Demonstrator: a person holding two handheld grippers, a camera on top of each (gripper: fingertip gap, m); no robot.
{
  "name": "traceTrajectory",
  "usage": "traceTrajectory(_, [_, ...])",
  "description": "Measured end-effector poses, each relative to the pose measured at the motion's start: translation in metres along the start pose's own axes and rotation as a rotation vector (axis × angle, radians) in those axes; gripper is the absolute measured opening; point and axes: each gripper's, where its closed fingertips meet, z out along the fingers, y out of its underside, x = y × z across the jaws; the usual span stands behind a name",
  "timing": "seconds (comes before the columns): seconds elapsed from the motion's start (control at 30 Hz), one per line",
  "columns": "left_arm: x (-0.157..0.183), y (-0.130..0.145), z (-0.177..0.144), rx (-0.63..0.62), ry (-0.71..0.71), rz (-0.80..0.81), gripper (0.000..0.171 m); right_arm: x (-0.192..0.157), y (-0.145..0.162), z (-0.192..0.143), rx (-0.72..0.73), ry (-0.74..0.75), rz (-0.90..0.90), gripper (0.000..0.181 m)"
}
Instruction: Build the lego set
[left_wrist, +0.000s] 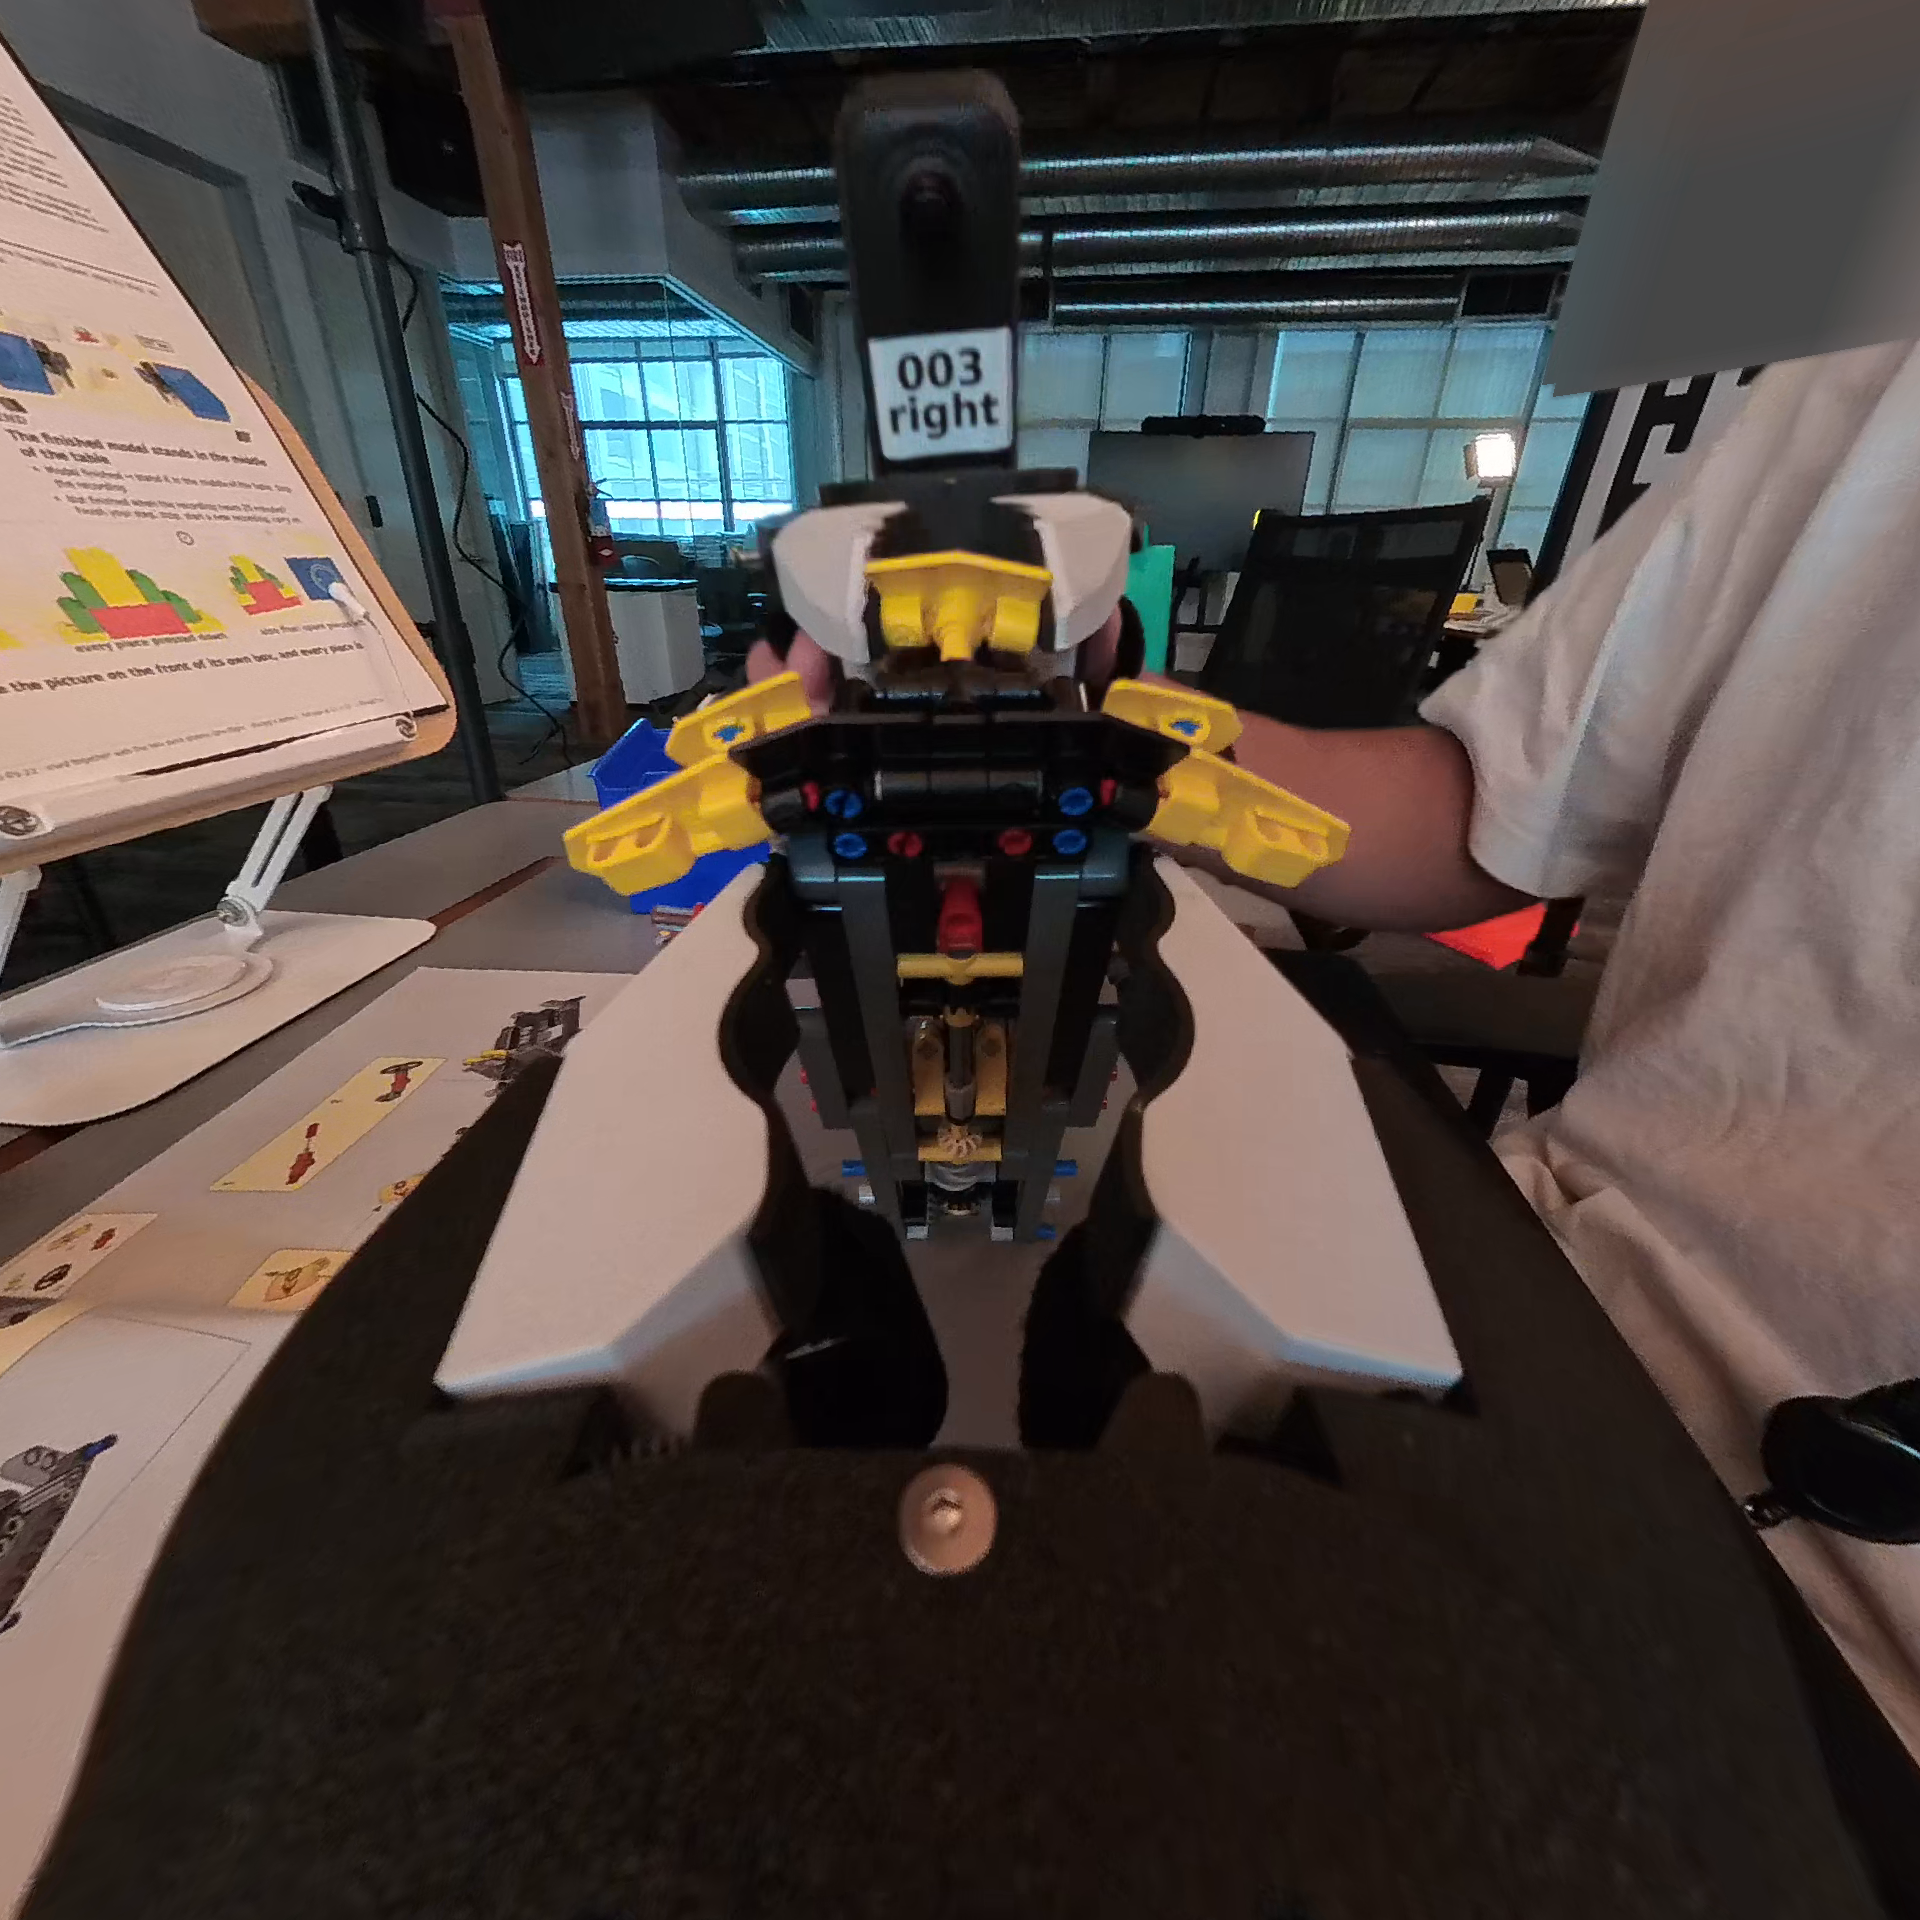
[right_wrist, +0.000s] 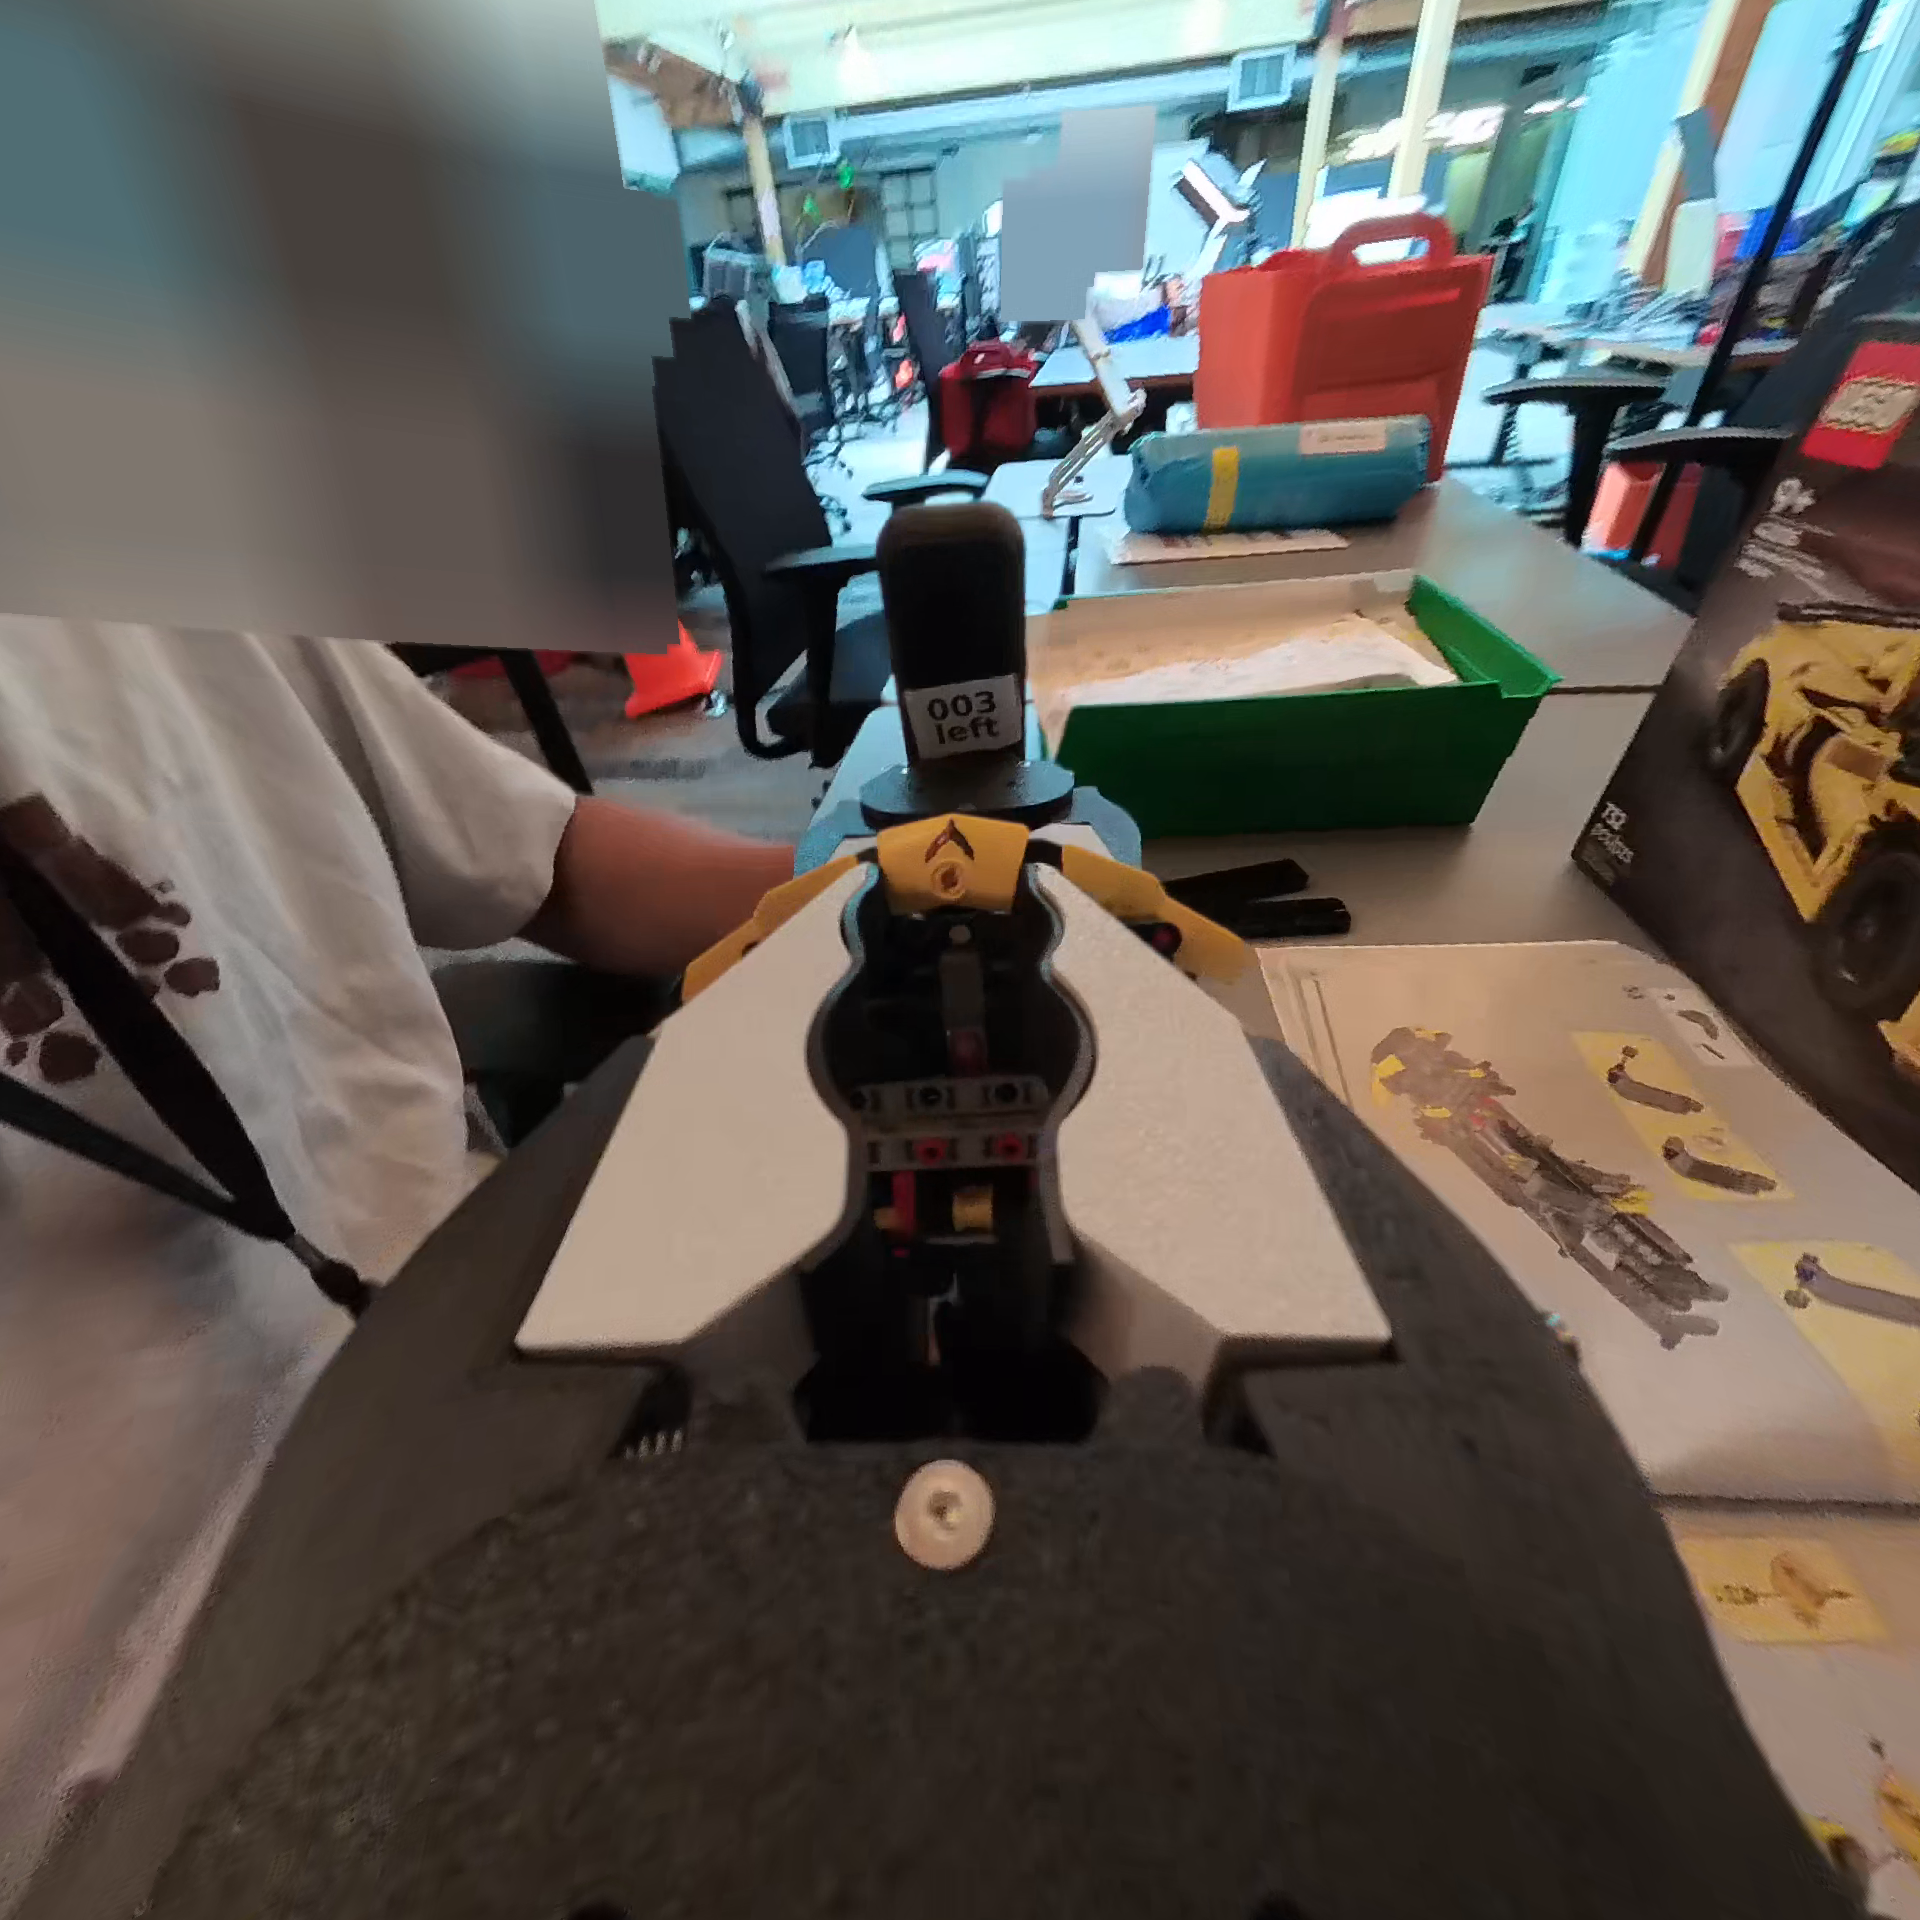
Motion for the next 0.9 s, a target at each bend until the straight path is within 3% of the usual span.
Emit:
traceTrajectory(0.3, [-0.001,0.002,-0.002,-0.082,-0.043,0.07,0.058,-0.003,0.002,0.003,-0.094,-0.116,0.038,0.024])
traceTrajectory(0.53, [-0.002,0.005,-0.001,-0.134,-0.086,0.135,0.058,-0.005,0.007,0.003,-0.239,-0.067,0.023,0.024])
traceTrajectory(0.9, [0.005,0.005,-0.002,-0.159,-0.066,0.153,0.058,-0.013,0.009,0.002,-0.448,-0.114,-0.123,0.025])
